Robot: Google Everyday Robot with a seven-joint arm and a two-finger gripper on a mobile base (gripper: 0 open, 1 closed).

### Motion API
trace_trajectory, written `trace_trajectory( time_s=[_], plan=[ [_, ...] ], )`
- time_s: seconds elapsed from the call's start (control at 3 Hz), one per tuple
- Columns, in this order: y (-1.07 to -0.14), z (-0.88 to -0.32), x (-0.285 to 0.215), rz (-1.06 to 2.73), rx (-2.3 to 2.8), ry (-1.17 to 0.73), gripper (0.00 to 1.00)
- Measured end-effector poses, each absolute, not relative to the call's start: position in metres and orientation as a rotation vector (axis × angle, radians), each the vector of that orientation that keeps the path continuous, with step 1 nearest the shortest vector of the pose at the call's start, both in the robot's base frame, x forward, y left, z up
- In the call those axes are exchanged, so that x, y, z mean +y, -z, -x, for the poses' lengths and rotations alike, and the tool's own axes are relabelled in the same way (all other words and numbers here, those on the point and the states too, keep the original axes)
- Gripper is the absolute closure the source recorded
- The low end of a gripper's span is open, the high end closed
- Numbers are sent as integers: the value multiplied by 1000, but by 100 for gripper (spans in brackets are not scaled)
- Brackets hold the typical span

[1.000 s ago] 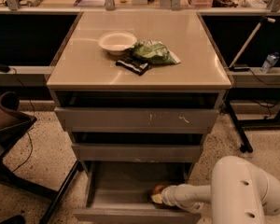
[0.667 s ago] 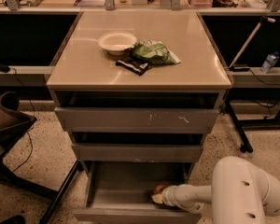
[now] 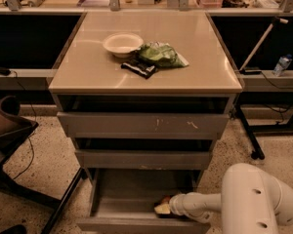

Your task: Place apple into bottom drawer

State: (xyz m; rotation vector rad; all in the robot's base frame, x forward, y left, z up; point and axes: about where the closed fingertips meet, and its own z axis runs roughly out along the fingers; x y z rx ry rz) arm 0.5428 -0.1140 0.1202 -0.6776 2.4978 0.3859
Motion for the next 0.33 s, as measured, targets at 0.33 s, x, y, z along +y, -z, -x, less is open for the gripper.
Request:
trace_trajectory(
  time_s=[0.33],
  plan=[
    [-120,-543,-114,678,2498,-386,0]
  ],
)
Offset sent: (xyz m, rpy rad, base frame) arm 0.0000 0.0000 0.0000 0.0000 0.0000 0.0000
